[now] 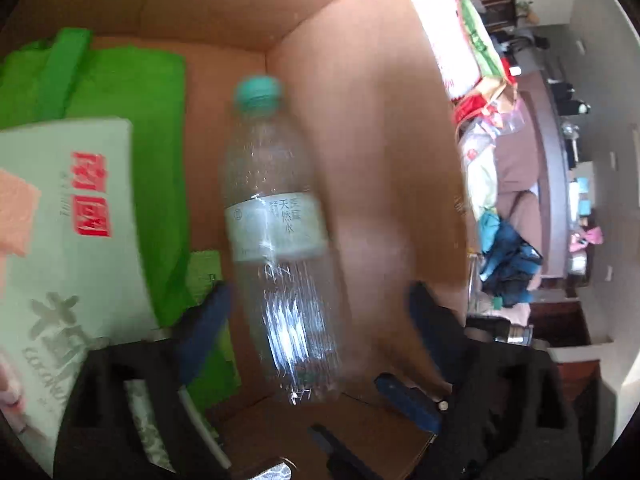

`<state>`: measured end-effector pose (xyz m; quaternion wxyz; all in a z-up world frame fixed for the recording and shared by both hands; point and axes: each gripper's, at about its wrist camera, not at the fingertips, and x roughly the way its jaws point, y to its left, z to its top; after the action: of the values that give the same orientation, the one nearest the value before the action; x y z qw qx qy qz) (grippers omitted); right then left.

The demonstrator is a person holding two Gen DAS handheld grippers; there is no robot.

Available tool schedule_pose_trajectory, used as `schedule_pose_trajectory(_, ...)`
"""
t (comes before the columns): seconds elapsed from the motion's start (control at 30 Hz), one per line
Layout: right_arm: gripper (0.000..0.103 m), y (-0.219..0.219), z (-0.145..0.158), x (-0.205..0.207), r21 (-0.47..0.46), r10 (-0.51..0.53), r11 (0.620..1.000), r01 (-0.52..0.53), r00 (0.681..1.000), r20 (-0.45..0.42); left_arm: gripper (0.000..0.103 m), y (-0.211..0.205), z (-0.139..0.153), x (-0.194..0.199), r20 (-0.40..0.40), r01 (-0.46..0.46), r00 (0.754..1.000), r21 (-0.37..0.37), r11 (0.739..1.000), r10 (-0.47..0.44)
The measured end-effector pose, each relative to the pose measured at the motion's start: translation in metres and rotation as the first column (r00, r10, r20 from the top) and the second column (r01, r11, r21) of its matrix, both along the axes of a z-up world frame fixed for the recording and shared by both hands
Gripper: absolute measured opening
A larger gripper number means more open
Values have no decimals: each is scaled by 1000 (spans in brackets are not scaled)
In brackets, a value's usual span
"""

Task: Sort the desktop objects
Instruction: 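Carry the water bottle into the cardboard box and open the left gripper, then close the left gripper on the floral cloth bag and lift it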

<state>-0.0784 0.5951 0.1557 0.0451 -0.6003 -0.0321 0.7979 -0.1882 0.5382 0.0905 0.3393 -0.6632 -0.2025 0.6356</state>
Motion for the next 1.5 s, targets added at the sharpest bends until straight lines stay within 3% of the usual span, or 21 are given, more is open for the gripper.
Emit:
schedule_pose_trajectory(0.03,52,-1,0,1,-2,-4,1000,4,1000,3,103,-5,8,0,-11,-11,1000,12,1000,11)
schedule_pose_trajectory(0.1,66,-3,2,3,-13,-13,1000,13,1000,-4,103,-21,25,0,-39,-21,999,16,1000,22)
schedule_pose_trajectory(0.27,68,-5,28,19,-74,-50,996,43,995,-86,103,-75,75,7,-146,-28,989,29,999,32)
schedule_pose_trajectory(0.37,71,-10,53,31,-110,-70,992,54,987,-147,103,-110,104,14,-242,-12,970,-9,1000,10)
schedule_pose_trajectory(0.57,81,-56,94,43,-89,-45,996,28,979,-200,103,-194,145,38,-404,-17,914,-92,996,-22)
schedule_pose_trajectory(0.73,90,-102,114,45,-99,-18,995,-6,970,-242,103,-265,148,64,-459,-39,888,-124,992,-23)
schedule_pose_trajectory(0.8,102,-121,118,44,-110,-14,994,-15,966,-258,103,-281,145,72,-471,-32,881,-154,988,-44)
schedule_pose_trajectory(0.83,103,-130,119,44,-113,-11,993,-19,964,-265,103,-289,143,75,-475,-34,878,-172,985,-53)
schedule_pose_trajectory(1.17,103,-225,119,24,-139,58,985,-102,956,-289,103,-397,146,75,-512,-103,859,-228,968,-29)
schedule_pose_trajectory(1.5,103,-309,105,-31,-164,143,966,-200,941,-306,103,-534,128,16,-555,-264,829,-283,922,67)
